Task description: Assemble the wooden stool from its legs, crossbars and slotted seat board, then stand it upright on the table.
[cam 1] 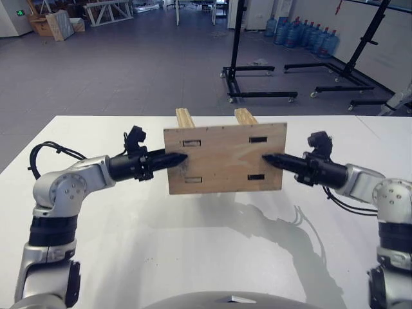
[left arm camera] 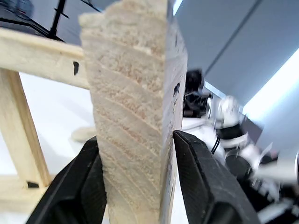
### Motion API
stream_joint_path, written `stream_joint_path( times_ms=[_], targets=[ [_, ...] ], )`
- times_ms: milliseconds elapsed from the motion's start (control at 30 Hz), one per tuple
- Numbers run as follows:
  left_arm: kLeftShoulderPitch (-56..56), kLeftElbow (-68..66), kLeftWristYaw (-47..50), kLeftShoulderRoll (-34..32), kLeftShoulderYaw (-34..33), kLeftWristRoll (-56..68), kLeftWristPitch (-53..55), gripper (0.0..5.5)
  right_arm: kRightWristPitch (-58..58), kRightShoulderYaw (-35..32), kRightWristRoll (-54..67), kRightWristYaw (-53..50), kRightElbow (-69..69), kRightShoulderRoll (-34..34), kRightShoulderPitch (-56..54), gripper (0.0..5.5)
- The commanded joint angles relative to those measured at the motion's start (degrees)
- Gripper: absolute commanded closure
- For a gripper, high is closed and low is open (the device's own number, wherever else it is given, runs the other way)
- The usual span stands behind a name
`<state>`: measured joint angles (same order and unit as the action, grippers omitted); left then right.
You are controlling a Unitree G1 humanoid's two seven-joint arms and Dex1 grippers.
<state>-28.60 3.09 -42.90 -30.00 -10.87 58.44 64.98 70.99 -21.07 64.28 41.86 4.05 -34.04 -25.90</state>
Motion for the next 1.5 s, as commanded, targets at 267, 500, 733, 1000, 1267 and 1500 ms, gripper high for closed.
stream_joint_path(
  times_ms=[267,500,733,1000,1267,1500],
  targets=[
    [-19.8,-20.1,32.6,12.3,-11.7,2.8,14.4,3.72,15.3,-11.7,10.9,-45.7,14.7,17.4,-22.4,3.21],
    [-27.2,-31.7,47.1,14.7,-19.2,1.7,15.9,3.72,10.2,-8.3,32.3,-73.2,14.0,22.5,-23.4,3.38],
    [-23.7,-34.6,48.7,16.3,-18.8,-1.2,17.2,3.70,-4.6,-0.8,48.7,-92.9,7.1,23.3,-21.1,3.53],
    [-22.4,-38.9,43.5,16.3,-16.7,-2.5,13.8,3.02,-10.3,3.2,48.4,-90.1,3.5,21.6,-14.3,3.68],
    [-23.1,-38.9,41.4,16.2,-20.1,-2.0,12.5,1.57,-13.7,2.6,47.4,-82.0,9.4,15.7,-18.0,1.90],
    [-26.1,-32.2,43.0,13.9,-27.5,4.1,13.4,0.41,-11.4,-0.1,43.8,-75.0,17.6,5.4,-21.2,0.57]
  ],
)
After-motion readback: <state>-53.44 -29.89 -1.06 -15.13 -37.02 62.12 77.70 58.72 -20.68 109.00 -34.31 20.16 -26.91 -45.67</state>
